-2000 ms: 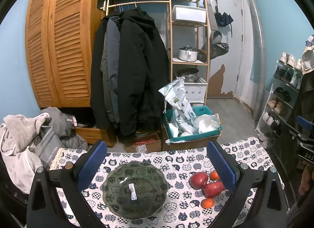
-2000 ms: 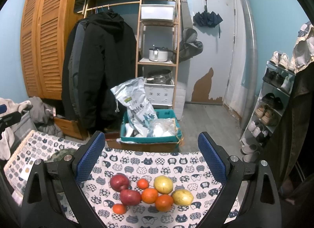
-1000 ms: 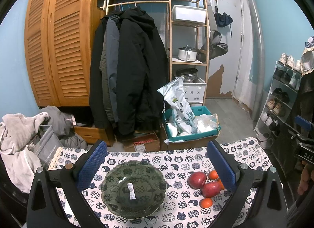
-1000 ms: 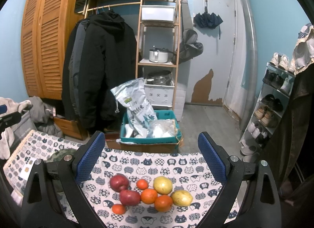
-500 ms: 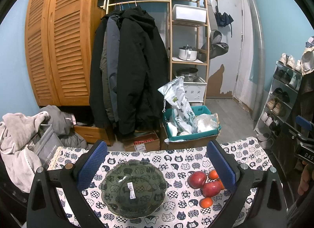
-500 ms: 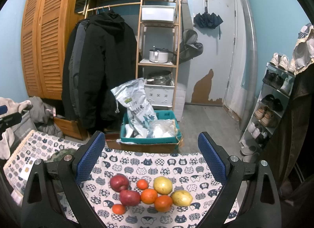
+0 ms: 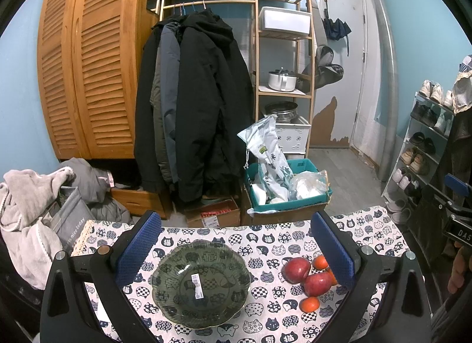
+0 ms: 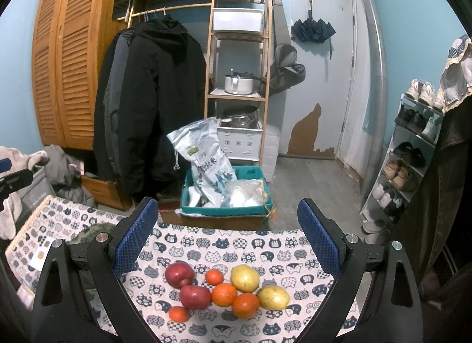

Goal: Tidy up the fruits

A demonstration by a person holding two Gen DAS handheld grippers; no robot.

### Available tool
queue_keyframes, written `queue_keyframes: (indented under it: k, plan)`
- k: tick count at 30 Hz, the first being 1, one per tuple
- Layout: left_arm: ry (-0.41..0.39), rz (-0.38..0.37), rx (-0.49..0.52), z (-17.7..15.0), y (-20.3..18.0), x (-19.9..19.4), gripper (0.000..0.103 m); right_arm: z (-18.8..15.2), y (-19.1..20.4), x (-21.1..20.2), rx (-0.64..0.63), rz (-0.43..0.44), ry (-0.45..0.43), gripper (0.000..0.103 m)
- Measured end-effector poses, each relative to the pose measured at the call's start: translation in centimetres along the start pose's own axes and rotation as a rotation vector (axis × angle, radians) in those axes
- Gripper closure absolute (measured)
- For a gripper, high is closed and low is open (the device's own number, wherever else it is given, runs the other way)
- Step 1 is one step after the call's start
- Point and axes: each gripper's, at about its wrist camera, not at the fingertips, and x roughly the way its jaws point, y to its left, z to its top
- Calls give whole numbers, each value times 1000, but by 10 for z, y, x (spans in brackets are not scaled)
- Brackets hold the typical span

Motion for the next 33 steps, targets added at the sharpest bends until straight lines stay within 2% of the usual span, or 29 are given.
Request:
queue_keyframes:
  k: [22,28,33]
  plan:
    - [2,0,0,-1,0,0,1,-5,2,2,-2,-2,7,9]
    - [3,-2,6,-5,-2,-2,1,3,-2,-7,1,-5,13,9]
    - [33,-18,20,-12,-6,4,1,-1,-12,-1,5,-8,38,9]
